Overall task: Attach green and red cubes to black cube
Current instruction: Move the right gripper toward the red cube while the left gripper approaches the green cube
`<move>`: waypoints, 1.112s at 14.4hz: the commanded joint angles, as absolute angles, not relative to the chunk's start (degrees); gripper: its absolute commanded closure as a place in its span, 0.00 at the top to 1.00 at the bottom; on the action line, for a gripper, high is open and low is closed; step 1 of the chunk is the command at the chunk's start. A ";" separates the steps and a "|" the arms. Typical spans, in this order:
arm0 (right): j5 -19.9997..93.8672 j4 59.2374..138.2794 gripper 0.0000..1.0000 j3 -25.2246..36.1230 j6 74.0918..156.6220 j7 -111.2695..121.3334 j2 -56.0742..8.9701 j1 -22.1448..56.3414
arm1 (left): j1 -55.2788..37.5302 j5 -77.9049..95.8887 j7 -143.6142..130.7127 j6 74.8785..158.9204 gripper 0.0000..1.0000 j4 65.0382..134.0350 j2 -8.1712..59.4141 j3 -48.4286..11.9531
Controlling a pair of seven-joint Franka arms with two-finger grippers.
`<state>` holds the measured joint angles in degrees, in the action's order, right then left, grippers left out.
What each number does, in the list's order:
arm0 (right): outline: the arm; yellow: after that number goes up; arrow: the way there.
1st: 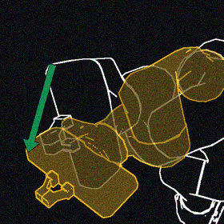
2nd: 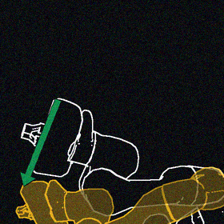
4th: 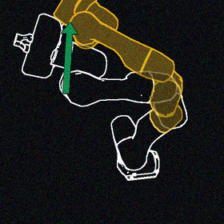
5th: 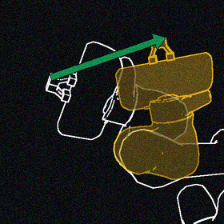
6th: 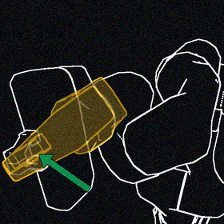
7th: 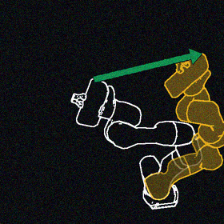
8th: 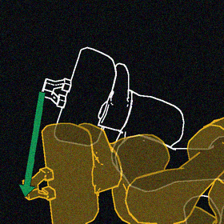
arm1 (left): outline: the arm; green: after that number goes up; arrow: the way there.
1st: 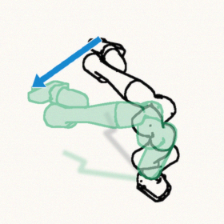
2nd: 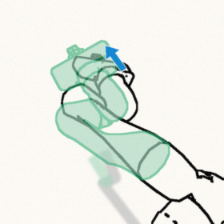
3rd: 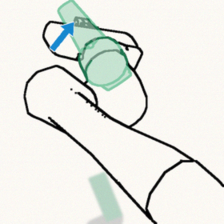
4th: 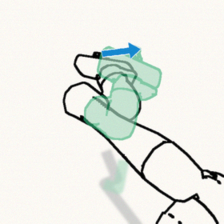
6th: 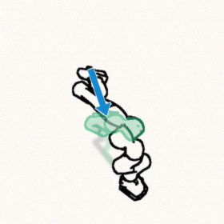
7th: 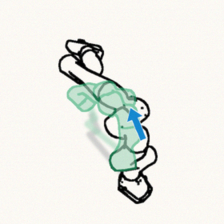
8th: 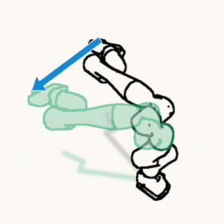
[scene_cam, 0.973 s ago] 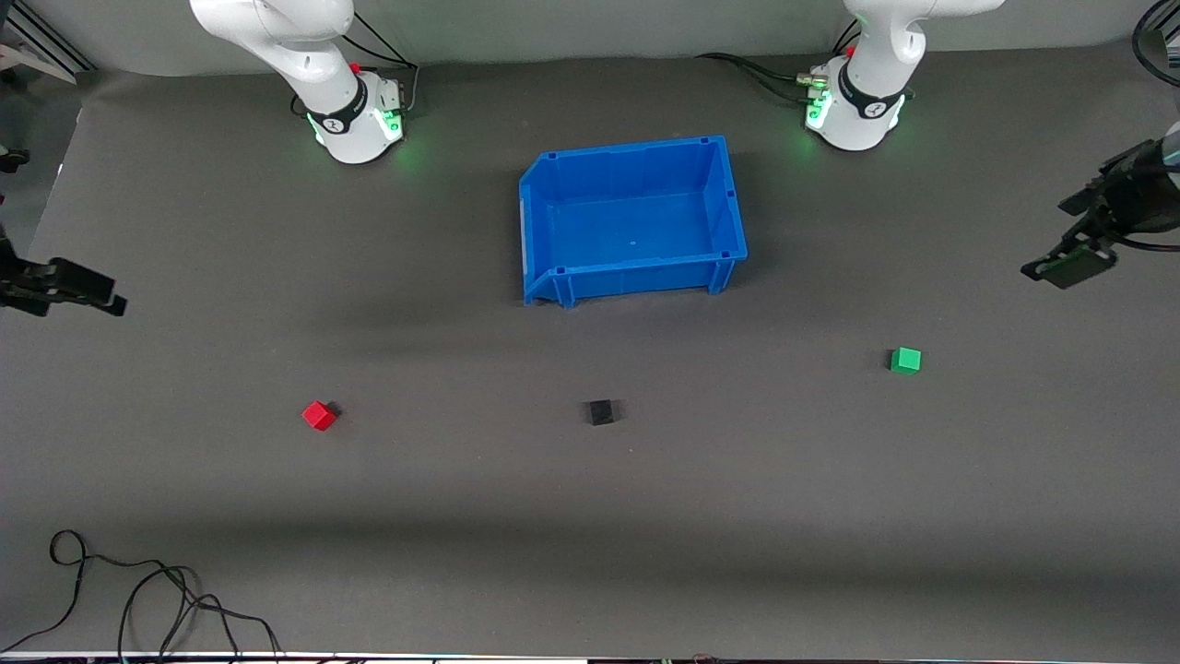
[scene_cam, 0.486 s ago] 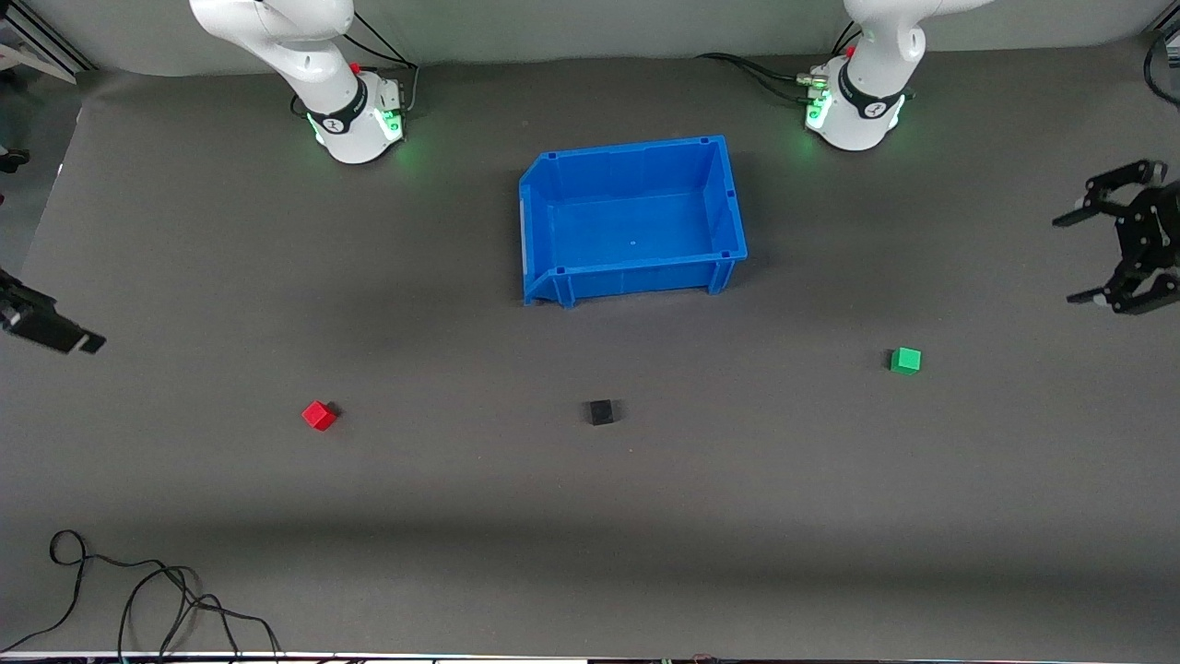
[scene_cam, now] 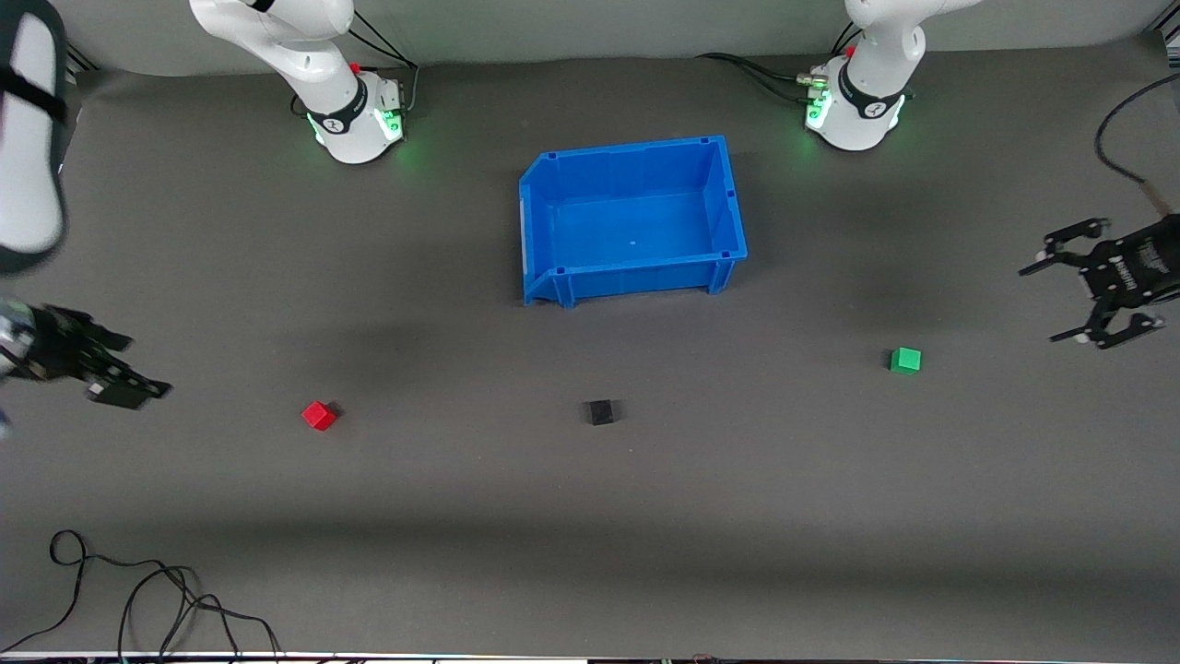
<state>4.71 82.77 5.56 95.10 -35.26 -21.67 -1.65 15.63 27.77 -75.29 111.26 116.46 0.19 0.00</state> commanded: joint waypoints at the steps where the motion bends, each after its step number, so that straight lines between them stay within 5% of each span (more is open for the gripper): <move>1: 5.45 79.98 0.99 5.80 96.23 -32.09 -27.93 -0.79 | 16.78 32.07 -67.09 116.27 1.00 122.77 0.07 -0.35; 11: 4.22 79.63 0.99 5.80 107.47 -30.23 -41.21 2.46 | 15.73 43.40 -33.59 129.01 1.00 123.75 18.00 -0.70; 16: 4.74 80.07 0.99 5.71 109.86 -30.58 -44.12 3.08 | 13.10 44.91 -31.03 130.25 1.00 123.31 21.26 -1.14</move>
